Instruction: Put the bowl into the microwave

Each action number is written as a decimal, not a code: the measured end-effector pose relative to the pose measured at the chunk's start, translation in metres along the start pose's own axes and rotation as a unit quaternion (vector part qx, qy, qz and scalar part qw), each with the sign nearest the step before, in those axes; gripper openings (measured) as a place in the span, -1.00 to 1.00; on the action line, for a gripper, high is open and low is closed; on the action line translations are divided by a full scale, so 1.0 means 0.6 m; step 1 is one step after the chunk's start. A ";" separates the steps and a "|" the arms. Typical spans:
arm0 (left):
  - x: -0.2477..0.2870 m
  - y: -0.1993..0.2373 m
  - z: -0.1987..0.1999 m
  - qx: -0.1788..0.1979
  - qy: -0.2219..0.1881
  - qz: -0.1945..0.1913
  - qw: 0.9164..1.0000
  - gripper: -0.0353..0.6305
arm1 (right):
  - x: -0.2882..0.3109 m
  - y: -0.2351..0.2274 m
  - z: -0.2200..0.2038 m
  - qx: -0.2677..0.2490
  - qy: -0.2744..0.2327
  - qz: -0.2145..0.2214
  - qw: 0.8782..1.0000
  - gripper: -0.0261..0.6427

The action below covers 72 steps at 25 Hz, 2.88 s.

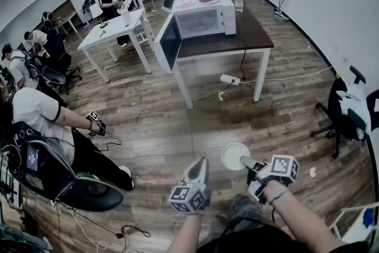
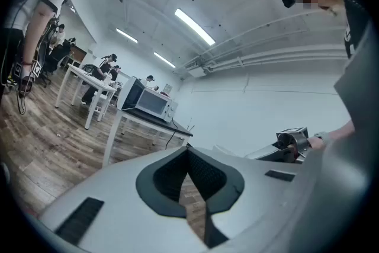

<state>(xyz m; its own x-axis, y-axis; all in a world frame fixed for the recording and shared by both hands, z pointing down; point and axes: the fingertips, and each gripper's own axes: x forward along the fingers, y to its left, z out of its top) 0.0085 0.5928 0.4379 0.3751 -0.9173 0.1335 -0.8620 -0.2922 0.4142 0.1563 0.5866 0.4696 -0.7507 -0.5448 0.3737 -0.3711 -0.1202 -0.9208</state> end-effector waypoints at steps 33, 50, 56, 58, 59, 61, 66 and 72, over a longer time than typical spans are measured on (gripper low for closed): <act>0.315 0.063 0.059 -0.009 -0.006 0.049 0.999 -0.90 | 0.155 0.027 0.323 -0.006 0.033 0.020 0.999 -0.56; 0.490 0.122 0.108 0.005 0.003 0.015 1.000 -0.90 | 0.265 0.066 0.424 -0.046 0.031 -0.001 0.998 -0.56; 0.558 0.179 0.147 0.001 0.004 0.013 1.000 -0.90 | 0.335 0.088 0.475 -0.039 0.026 0.000 0.999 -0.56; 0.580 0.195 0.161 0.002 0.005 0.010 1.000 -0.90 | 0.357 0.096 0.489 -0.040 0.026 0.000 0.999 -0.56; 0.590 0.201 0.168 0.003 0.006 0.007 1.000 -0.90 | 0.368 0.100 0.495 -0.041 0.027 0.000 0.999 -0.56; 0.611 0.214 0.182 0.005 0.006 0.002 1.000 -0.90 | 0.388 0.110 0.507 -0.039 0.026 -0.001 0.999 -0.56; 0.649 0.251 0.200 0.002 0.009 -0.004 1.000 -0.90 | 0.437 0.117 0.528 -0.029 0.022 -0.005 0.999 -0.56; 0.682 0.285 0.206 -0.006 0.019 -0.014 1.000 -0.90 | 0.479 0.125 0.546 -0.020 0.017 -0.011 1.000 -0.56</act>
<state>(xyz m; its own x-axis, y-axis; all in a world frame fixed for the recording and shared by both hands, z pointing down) -0.0276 0.1341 0.4519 0.4110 -0.8983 0.1555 -0.8471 -0.3133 0.4293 0.0918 0.1495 0.4712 -0.7595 -0.5139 0.3988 -0.4095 -0.0986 -0.9070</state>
